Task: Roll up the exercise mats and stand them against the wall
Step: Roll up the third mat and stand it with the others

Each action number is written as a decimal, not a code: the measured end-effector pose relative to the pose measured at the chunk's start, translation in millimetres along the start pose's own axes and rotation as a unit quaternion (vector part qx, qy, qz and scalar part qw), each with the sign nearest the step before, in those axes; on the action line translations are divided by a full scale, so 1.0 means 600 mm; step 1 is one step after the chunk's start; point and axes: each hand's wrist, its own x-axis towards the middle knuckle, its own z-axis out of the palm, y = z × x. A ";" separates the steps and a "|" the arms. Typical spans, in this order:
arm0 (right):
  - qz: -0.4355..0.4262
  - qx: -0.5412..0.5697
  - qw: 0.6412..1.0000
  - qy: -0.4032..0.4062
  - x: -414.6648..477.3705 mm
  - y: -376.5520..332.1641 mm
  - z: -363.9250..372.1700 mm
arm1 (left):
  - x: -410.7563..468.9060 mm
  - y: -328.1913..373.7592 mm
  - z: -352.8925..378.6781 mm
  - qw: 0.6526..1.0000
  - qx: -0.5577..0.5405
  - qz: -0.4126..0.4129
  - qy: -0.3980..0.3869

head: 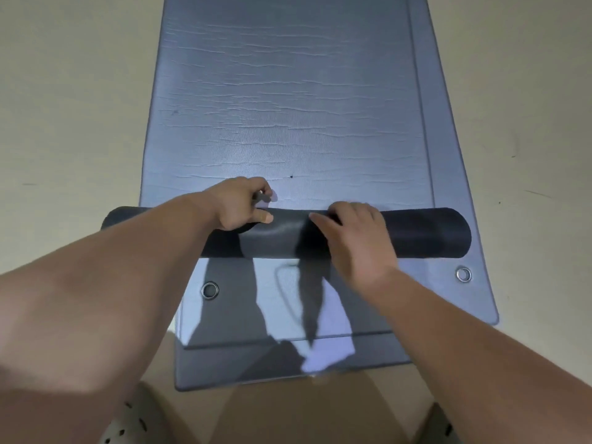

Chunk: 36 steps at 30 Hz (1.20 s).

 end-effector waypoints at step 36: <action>0.002 -0.029 0.974 -0.225 0.134 0.020 -0.057 | -0.100 0.012 0.196 0.924 0.289 0.013 0.249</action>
